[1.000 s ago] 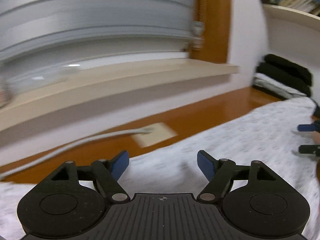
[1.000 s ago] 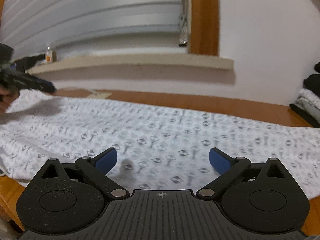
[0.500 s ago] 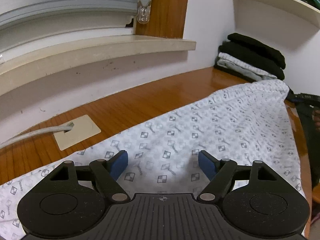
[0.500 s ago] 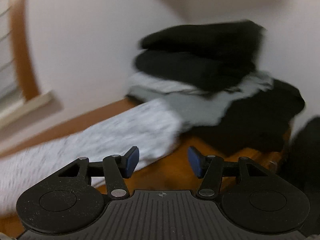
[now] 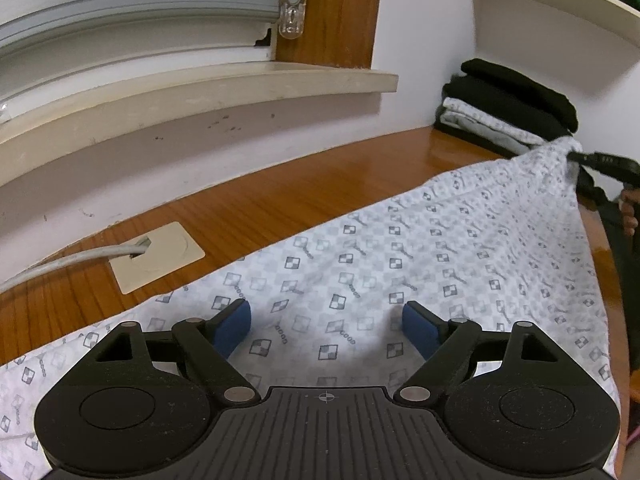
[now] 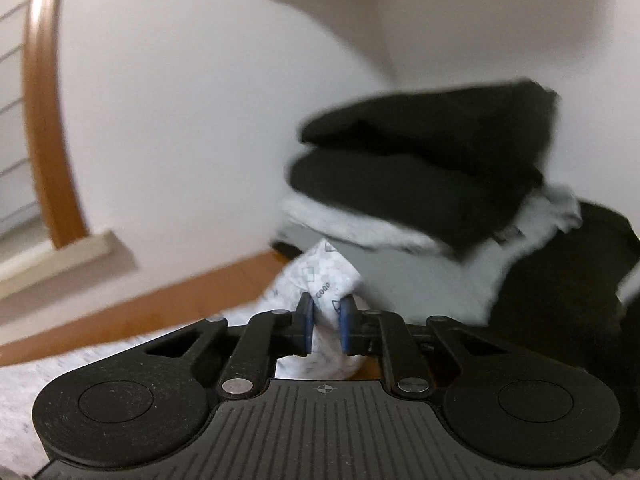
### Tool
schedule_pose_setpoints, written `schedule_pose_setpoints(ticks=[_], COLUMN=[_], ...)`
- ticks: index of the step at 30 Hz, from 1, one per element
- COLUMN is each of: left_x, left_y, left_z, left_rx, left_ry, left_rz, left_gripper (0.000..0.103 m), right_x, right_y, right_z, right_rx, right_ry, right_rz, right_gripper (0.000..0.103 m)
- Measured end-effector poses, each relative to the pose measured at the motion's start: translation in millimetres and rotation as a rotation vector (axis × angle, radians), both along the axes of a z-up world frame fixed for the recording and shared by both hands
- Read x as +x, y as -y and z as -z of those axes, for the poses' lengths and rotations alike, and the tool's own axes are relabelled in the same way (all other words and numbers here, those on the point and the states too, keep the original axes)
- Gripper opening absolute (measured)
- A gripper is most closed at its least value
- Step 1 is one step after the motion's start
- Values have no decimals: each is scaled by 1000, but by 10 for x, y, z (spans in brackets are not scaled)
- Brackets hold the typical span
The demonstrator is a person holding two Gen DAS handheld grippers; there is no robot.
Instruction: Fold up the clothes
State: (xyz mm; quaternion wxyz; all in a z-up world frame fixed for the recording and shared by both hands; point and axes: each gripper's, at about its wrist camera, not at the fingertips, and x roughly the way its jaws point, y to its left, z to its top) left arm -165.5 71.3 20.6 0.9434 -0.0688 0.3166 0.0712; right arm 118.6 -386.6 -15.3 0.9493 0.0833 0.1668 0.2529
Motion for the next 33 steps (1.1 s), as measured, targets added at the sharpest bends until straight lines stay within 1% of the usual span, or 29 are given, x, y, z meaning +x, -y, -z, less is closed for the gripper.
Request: schedule_pose_setpoints(ticks=[3,5,9,12,13,15,17,20,21,22,24,26,29,30,31,32,33], left_x=[-2,0,5,2,0,-5,-4,-2,-2,-2,0,1,2,2,1,1,1], left_y=[-9,-10,-6,-17,-23,-32,-30,-25,-25,-24,-21,-18,-17,-18,-19,-20,-20], left_z=[-1,1,4,5,6,8,7,9,9,8,7,6,5,7,8,10,10], left_rx=[-7,-9,-8,-11,-15,-21,-22,-18,-19,-19,-18,-18,-18,-19,-20,-22,-22], left_ry=[2,2,1,3,4,7,7,5,4,4,4,4,4,4,5,5,5], left_rz=[-2,1,3,-1,0,1,3,4,3,3,1,0,-3,-3,-3,-3,-2], left_gripper=[86,88,90,91,91,91,93,93,93,93,93,93,93,93,93,94,94], right_x=[-187,-377,-602,-690,-749,-785,-754,-721,-721,-721,-755,-799,-808,-824,-836,-859,-882], right_y=[-248,-465,-740,-788,-822,-812,-727,-563,-516,-469,-462,-484,-595,-632,-667,-708,-749], right_z=[-192,-314,-403,-399,-387,-315,-217,-88,-63,-38,-19,-18,-42,-52,-68,-75,-83], right_rx=[-23,-50,-120,-148,-188,-232,-261,-305,-307,-310,-308,-310,-313,-319,-314,-319,-324], right_ry=[84,138,205,190,177,135,104,78,74,69,82,98,142,154,168,184,199], right_rz=[-73,-138,-175,-288,-331,-354,-331,-284,-281,-279,-271,-250,-160,-151,-166,-172,-178], right_gripper=[13,13,13,13,13,14,16,27,36,43,46,47,44,29,22,21,12])
